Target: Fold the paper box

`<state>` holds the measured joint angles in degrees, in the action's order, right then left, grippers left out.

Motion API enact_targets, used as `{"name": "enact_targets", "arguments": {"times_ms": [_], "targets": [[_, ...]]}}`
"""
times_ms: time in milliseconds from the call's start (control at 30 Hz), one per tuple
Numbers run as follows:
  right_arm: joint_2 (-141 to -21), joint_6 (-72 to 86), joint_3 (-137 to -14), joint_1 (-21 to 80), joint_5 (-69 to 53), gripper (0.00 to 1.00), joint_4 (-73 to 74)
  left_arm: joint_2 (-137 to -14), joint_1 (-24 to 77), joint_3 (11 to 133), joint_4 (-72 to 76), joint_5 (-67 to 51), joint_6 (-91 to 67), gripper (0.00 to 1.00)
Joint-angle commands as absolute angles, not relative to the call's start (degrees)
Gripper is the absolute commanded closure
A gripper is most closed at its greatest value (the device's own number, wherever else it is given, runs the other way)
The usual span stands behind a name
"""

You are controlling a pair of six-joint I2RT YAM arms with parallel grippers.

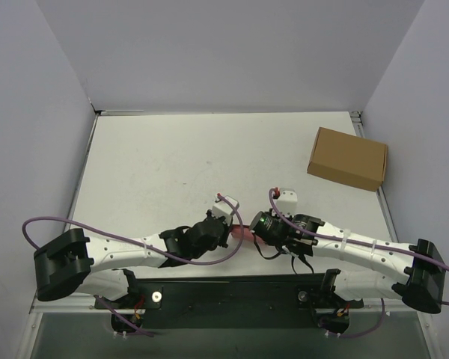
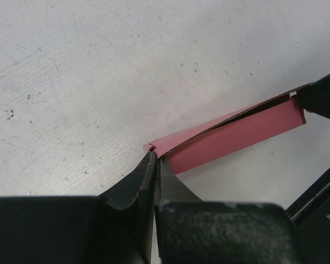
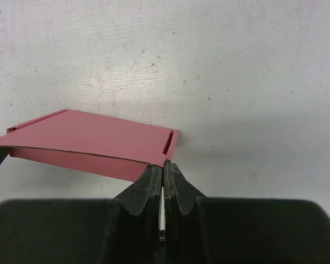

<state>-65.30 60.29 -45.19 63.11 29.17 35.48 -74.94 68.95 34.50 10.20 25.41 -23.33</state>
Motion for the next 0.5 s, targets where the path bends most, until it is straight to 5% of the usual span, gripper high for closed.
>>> {"name": "enact_targets", "arguments": {"times_ms": [0,467], "targets": [[-64.95,65.47,-44.48,63.81,33.92,1.0,32.61,-76.64,70.31,31.47,1.4,20.22,-24.26,1.0],[-64.87,68.11,-40.35,64.42,33.92,1.0,31.91,-76.03,70.31,31.9,0.7,20.48,-25.13,1.0]]}}
